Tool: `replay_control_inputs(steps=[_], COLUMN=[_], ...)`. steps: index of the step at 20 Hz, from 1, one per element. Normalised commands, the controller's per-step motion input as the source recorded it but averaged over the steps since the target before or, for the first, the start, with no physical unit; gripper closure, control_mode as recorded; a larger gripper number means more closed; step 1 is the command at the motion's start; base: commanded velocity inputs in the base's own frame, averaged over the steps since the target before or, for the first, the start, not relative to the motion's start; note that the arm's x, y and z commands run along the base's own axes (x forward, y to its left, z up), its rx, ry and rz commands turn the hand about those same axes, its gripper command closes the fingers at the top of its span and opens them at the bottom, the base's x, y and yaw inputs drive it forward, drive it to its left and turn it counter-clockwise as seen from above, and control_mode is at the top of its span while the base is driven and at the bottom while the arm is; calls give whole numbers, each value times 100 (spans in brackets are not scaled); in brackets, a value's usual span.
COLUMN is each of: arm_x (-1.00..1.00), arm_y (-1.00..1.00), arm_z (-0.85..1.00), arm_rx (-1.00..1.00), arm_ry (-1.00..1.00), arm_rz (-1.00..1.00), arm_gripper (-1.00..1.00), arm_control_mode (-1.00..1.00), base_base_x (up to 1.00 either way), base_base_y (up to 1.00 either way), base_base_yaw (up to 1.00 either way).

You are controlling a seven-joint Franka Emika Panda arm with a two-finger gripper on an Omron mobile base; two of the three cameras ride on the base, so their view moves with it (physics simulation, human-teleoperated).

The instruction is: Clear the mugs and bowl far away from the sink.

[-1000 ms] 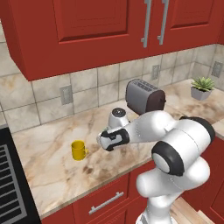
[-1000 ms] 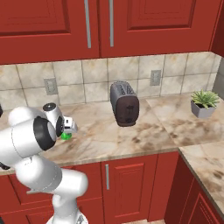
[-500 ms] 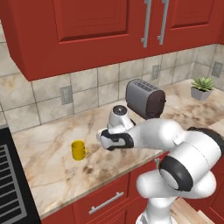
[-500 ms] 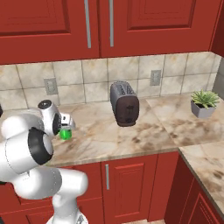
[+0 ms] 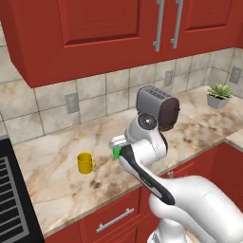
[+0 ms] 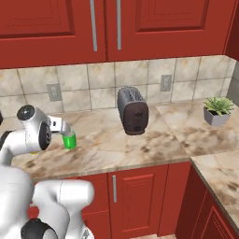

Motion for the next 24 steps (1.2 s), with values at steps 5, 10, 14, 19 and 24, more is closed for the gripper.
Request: replay_control_inputs(steps=[5, 10, 14, 19, 24], arm_x=[-100, -100, -25, 0, 0], arm_y=[-21, -24, -2, 0, 0], arm_z=[61, 36, 2, 0, 0], arm_rx=[6, 7, 0, 0, 0], arm_ry=[-26, -23, -2, 0, 0], arm_rz=[-3, -1, 0, 0, 0], arm_gripper=[-100, -100, -100, -100, -100], arm_control_mode=[-100, -100, 100, 100, 100], base_base_x=[0, 0, -75, -97, -54], base_base_y=[0, 0, -10, -22, -3], base_base_yaw=[0, 0, 26, 65, 83])
